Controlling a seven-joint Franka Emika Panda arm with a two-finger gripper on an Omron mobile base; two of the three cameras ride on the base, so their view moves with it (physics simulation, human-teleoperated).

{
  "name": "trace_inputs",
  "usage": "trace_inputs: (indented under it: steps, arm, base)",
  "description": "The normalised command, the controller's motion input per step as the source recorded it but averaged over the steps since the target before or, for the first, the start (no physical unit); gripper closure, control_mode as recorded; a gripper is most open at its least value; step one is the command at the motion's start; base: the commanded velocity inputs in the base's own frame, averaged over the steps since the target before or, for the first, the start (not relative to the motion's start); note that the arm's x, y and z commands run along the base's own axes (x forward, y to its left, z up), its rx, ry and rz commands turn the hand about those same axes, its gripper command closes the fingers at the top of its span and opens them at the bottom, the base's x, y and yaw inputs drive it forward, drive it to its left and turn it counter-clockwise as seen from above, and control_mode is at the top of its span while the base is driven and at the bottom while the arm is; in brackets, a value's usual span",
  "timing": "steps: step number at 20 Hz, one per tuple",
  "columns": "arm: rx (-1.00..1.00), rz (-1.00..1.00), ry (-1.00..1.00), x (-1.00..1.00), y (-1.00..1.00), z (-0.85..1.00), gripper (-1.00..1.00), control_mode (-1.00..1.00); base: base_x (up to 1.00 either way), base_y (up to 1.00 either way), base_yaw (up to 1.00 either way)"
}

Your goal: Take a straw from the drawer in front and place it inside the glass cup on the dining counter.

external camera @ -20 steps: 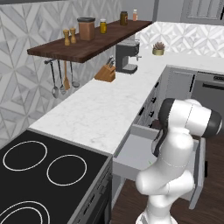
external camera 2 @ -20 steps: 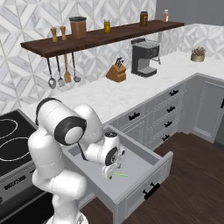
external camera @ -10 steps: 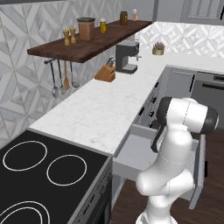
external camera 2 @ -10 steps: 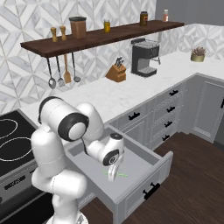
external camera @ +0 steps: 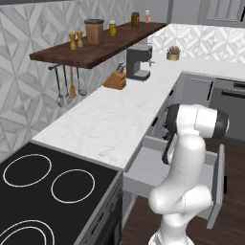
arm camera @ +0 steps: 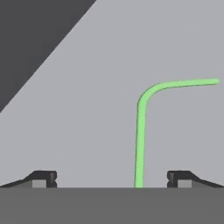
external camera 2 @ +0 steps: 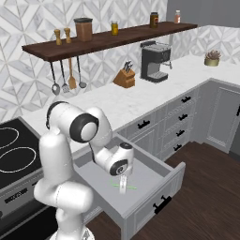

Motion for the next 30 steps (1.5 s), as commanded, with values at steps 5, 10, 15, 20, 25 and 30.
trace_inputs:
  steps: [5,10,15,20,25,30]
  arm:
    - [0.01,0.09,0.0,0.09,0.0,-0.26,-1.0,-1.0]
    - [0.0,0.03,0.0,0.14,0.0,-0.23,-1.0,-1.0]
    - [0.01,0.0,0.0,0.07,0.04,-0.23,-1.0,-1.0]
    - [0.0,0.0,0.07,0.11,0.08,-0.26,-1.0,-1.0]
    - [0.0,0.0,0.02,0.03,0.03,-0.36,-1.0,-1.0]
    - [0.02,0.01,-0.03,-0.08,0.0,-0.58,1.0,-1.0]
  base:
    - [0.0,0.0,0.0]
    - [0.0,0.0,0.0]
    - [0.0,0.0,0.0]
    - [0.0,0.0,0.0]
    - [0.0,0.0,0.0]
    - [0.0,0.0,0.0]
